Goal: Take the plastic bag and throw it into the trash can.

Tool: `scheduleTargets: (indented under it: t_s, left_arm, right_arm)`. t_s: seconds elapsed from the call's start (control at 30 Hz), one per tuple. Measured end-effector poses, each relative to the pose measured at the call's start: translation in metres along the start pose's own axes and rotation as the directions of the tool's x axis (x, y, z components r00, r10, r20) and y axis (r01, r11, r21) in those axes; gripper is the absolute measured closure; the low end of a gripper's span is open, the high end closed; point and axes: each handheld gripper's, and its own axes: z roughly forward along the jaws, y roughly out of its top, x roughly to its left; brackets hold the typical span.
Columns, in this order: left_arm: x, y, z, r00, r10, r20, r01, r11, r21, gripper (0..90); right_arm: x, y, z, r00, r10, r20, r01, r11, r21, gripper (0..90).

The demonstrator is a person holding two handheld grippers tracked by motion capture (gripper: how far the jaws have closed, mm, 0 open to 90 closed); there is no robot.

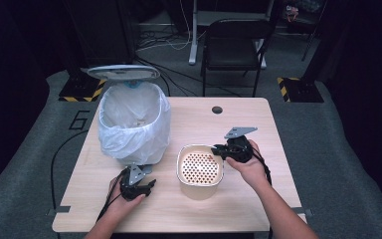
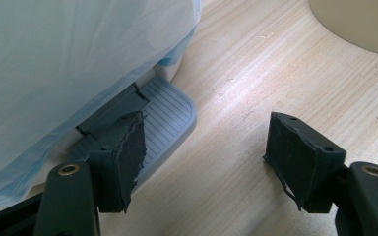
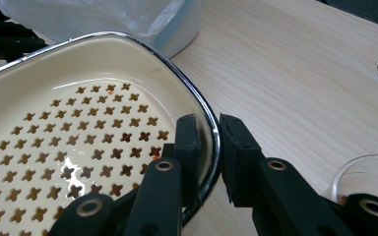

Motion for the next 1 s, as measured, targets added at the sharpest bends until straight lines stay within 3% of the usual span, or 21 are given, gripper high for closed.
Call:
scheduleTargets:
  t_s: [0.17,0.23,0.3,0.6,0.8,1.0]
  left_arm:
    - [0.0,0.0,0.0,1.0,0.0,0.0,0.0,1.0,-0.001,31.2]
    - [0.0,0.0,0.0,1.0,-0.002,0.0,0.002,1.0,-0.001,31.2]
    - [0.0,0.0,0.0,1.0,-0.001,0.0,0.001,1.0,-0.001,31.2]
    - [0.0,0.0,0.0,1.0,-0.001,-0.001,0.001,1.0,0.0,31.2]
    - [0.0,0.0,0.0,1.0,-0.001,-0.001,0.001,1.0,0.0,31.2]
    - [0.0,0.0,0.0,1.0,-0.001,-0.001,0.001,1.0,-0.001,31.3]
  right_arm:
    - [0.003,-0.003,-0.002,0.9999,0.002,-0.013,-0.002,1.0,-0.006,77.9]
    - [0.003,-0.003,-0.003,0.9998,0.007,-0.019,-0.007,1.0,-0.016,70.3]
    - [0.004,-0.001,-0.007,0.9999,0.012,0.003,-0.011,0.999,-0.04,63.9]
    - [0.001,0.004,-0.025,0.9994,0.029,0.02,-0.027,0.995,-0.094,50.3]
    - [-0.009,0.003,-0.038,0.9958,0.066,0.064,-0.057,0.991,-0.124,40.8]
    - [-0.022,-0.001,-0.049,0.9858,0.104,0.132,-0.085,0.985,-0.148,32.6]
